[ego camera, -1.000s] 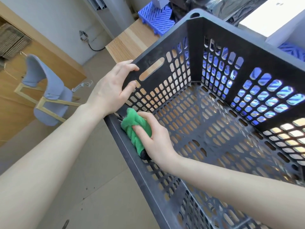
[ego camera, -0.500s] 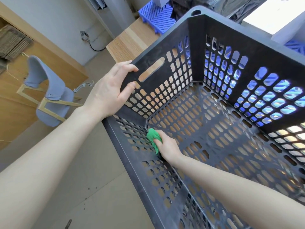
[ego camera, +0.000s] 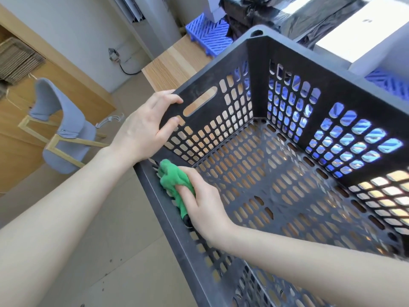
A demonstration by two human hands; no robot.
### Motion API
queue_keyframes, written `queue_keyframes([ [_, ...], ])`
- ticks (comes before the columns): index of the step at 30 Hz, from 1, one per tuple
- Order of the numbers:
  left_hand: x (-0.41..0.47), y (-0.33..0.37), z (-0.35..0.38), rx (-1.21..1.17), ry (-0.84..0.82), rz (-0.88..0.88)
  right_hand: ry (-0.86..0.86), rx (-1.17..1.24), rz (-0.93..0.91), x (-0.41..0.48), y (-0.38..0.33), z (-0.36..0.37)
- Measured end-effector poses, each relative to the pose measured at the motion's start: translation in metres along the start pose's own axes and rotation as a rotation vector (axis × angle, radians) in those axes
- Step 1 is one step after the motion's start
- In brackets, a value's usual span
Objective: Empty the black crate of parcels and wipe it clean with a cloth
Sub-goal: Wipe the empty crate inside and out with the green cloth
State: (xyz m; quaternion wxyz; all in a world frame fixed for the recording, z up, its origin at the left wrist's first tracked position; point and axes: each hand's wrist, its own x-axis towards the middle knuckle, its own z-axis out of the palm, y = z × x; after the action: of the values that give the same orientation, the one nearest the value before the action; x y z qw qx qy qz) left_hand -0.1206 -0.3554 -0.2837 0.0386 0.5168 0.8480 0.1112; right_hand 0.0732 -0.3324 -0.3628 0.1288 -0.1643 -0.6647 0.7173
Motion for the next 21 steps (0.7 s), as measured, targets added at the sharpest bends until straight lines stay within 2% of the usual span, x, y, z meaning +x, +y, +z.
queue_keyframes([
  [3,-0.001,0.001,-0.001,-0.001,-0.002,-0.003,-0.041,-0.064,-0.125,-0.005,-0.003,-0.001],
  [5,-0.001,0.001,-0.001,0.011,-0.005,-0.004,-0.060,-0.115,-0.124,-0.001,0.013,-0.003],
  [16,0.001,-0.002,0.000,0.020,-0.012,-0.005,-0.100,-0.335,0.357,0.014,0.112,-0.017],
  [19,0.001,-0.001,0.000,0.016,-0.009,-0.009,-0.092,-0.344,0.389,0.014,0.113,-0.016],
  [21,0.001,0.000,0.000,0.016,-0.011,-0.014,-0.089,-0.342,0.335,0.011,0.100,-0.015],
])
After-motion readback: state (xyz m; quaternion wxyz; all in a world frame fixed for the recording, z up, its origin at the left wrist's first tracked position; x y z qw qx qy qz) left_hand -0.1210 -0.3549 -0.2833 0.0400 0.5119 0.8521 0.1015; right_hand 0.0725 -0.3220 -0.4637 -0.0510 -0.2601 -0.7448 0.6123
